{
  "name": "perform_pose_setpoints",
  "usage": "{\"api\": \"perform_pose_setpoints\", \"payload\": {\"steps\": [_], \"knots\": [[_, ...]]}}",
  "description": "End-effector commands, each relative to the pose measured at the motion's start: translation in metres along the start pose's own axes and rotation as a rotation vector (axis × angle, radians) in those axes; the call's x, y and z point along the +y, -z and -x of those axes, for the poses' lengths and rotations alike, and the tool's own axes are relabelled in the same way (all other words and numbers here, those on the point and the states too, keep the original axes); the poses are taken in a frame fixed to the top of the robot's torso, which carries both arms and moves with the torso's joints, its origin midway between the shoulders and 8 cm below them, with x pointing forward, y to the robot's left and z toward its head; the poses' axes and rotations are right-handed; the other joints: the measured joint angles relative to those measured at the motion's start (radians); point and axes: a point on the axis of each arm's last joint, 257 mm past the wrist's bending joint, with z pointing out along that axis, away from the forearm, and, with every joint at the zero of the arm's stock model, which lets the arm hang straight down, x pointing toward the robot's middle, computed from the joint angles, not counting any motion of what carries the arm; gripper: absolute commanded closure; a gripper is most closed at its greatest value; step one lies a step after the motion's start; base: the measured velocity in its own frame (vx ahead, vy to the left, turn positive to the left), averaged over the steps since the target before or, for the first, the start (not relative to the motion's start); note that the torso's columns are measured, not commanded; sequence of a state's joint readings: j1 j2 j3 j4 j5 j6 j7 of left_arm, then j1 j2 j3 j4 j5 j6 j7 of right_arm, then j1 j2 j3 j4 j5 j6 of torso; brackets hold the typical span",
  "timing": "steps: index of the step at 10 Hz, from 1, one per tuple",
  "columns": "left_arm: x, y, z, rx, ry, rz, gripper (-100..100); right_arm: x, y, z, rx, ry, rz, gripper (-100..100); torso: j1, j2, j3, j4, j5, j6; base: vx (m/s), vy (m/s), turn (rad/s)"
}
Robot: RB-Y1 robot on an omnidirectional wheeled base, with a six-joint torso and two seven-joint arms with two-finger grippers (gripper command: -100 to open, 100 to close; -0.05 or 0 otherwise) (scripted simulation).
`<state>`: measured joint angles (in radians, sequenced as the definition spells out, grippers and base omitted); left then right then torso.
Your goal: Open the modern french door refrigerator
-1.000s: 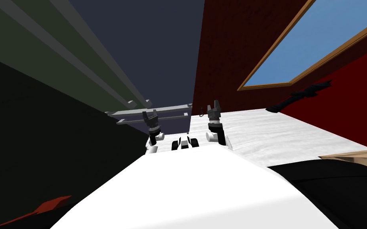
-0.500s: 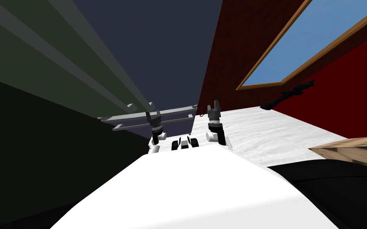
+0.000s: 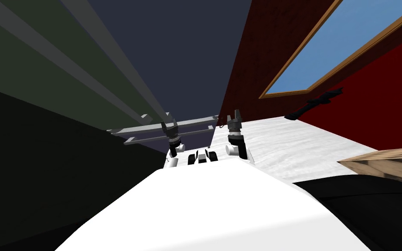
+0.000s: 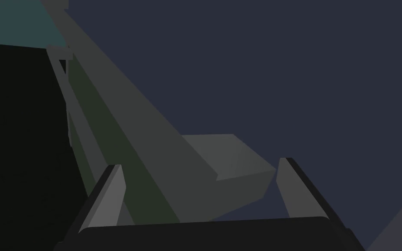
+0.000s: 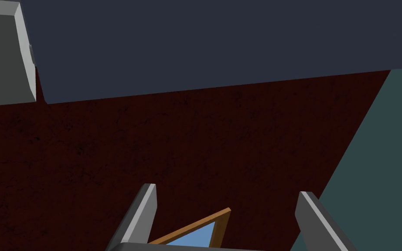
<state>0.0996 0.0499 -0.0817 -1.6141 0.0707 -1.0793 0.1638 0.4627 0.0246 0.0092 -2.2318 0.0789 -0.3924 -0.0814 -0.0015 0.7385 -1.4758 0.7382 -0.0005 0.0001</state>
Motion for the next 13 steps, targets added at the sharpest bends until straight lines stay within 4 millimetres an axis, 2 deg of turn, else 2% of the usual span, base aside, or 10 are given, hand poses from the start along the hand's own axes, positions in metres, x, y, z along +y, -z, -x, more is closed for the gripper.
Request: {"api": "perform_pose_setpoints", "payload": {"steps": [1, 3, 4, 5, 9, 10, 11, 13], "knots": [[0.002, -0.017, -0.001, 0.000, 0.004, 0.003, -100, 0.000, 0.000, 0.000, 0.000, 0.000, 0.000, 0, 0.001, 0.000, 0.000, 0.000, 0.000, 0.000, -0.011, 0.002, 0.009], [0.003, -0.031, -0.002, 0.001, 0.008, 0.003, -100, 0.000, 0.000, 0.000, 0.000, 0.000, 0.000, 0, 0.000, 0.002, 0.000, 0.005, -0.002, 0.000, -0.015, 0.003, 0.022], [0.007, -0.021, -0.001, -0.003, 0.006, 0.024, -100, 0.000, 0.000, 0.000, 0.000, 0.000, 0.000, 0, 0.000, 0.003, 0.000, 0.008, -0.003, 0.000, -0.011, 0.000, 0.003], [0.002, -0.020, -0.001, 0.000, 0.005, 0.003, 100, 0.000, 0.000, 0.000, 0.000, 0.000, 0.000, 0, 0.000, 0.002, 0.000, 0.005, -0.002, 0.000, 0.009, 0.000, -0.043], [0.000, 0.002, 0.001, -0.001, -0.001, 0.003, 100, 0.000, 0.000, 0.000, 0.000, 0.000, 0.000, 0, 0.002, 0.003, 0.002, 0.002, 0.000, -0.001, 0.015, -0.004, -0.012], [0.001, -0.003, 0.001, 0.000, 0.000, 0.005, 100, 0.000, 0.000, 0.000, 0.000, 0.000, 0.000, 0, 0.002, 0.001, 0.001, 0.000, 0.001, -0.001, -0.001, -0.006, -0.004], [0.000, -0.005, 0.009, -0.028, -0.041, 0.003, 100, 0.000, 0.000, 0.000, 0.000, 0.000, 0.000, 0, 0.003, 0.000, 0.000, 0.001, 0.001, 0.000, -0.085, -0.130, 0.171], [-0.002, -0.009, 0.018, -0.056, -0.082, 0.003, 100, 0.000, 0.000, 0.000, 0.000, -0.001, 0.000, 0, -0.005, 0.009, 0.005, 0.004, -0.002, -0.003, -0.135, -0.238, 0.217]]}}
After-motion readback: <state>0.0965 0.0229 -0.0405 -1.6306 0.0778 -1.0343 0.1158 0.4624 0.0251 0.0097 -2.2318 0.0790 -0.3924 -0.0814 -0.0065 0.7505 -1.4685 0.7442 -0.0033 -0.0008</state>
